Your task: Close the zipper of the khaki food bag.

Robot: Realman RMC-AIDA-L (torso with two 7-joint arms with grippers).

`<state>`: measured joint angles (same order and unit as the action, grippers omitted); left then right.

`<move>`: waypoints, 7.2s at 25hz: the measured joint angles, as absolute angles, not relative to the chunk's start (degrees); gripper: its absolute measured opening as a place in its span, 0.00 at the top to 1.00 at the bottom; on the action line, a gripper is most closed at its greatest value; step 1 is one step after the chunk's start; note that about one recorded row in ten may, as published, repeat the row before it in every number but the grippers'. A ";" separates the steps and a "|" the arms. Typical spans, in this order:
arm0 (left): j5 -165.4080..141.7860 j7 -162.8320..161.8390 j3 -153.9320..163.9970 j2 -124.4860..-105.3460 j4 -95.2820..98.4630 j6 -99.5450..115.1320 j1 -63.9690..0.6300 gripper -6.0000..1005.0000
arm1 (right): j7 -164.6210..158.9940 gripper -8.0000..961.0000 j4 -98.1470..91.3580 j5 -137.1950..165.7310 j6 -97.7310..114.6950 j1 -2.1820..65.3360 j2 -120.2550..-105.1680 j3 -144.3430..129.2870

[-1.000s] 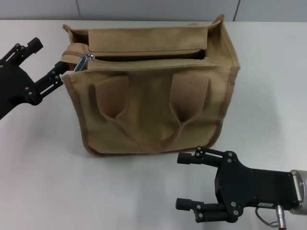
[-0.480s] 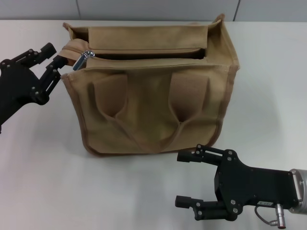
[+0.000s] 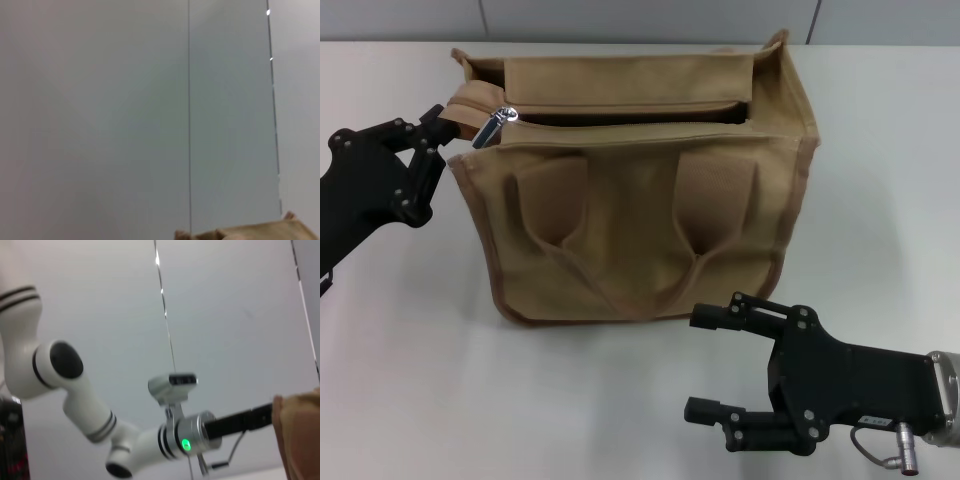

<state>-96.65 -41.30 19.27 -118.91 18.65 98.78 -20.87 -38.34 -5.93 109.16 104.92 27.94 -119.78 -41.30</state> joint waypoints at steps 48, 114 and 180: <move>-95.72 -42.00 19.67 -119.18 15.55 108.92 -25.14 0.96 | -110.78 0.16 -14.65 93.86 97.12 47.01 -119.42 -41.23; -95.48 -41.42 20.48 -119.18 14.24 105.53 -31.43 0.96 | -88.93 0.30 -14.85 91.15 88.13 52.46 -119.88 -53.06; -95.44 -41.40 19.95 -119.18 13.54 105.17 -31.30 0.96 | -91.05 0.97 -17.45 89.10 84.22 50.85 -119.88 -57.64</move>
<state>-95.44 -41.40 19.95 -119.18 13.54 105.17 -31.30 -91.05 -17.45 89.10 84.22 50.85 -119.88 -57.64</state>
